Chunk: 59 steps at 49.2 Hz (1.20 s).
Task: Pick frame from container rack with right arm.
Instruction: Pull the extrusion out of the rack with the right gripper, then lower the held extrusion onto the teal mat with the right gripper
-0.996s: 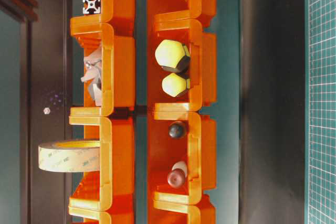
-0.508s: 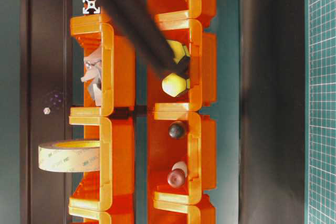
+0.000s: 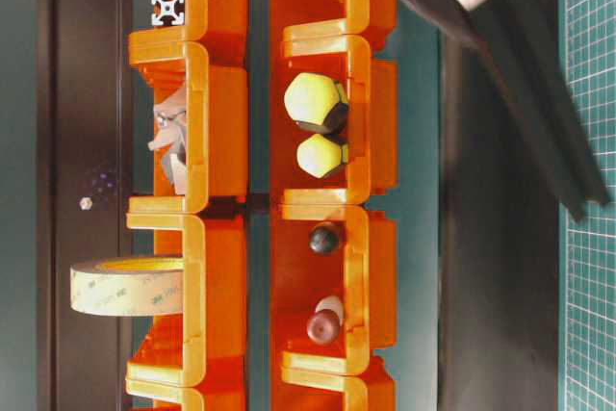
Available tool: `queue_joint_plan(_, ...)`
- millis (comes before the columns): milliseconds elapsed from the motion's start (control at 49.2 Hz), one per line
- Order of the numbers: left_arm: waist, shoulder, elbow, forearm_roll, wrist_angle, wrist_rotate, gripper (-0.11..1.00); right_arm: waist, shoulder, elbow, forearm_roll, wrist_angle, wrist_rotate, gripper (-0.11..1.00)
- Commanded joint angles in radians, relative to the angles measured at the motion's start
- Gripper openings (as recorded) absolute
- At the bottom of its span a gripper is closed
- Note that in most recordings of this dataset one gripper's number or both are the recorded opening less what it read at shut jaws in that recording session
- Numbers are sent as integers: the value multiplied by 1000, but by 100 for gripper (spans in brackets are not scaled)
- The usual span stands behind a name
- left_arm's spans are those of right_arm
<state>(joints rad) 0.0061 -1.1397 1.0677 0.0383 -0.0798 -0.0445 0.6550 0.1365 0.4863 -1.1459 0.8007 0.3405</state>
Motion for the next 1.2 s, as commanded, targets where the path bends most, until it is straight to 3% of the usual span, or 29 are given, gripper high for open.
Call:
queue_joint_plan(0, -2, 15, -25, 3, -11, -3, 0, -37, -17, -5, -11, -61, -2, 26)
queue_joint_plan(325, 0, 21, -18, 3, -6, -3, 0, -117, 41, -21, -15, -141, -9, 26)
queue_joint_plan(752, 2, 21, -14, 3, -6, -3, 0, -133, 80, -52, -9, -167, 6, 26)
queue_joint_plan(1179, -2, 18, -15, 2, -6, -5, 0, -132, 78, -44, 81, -198, 5, 26)
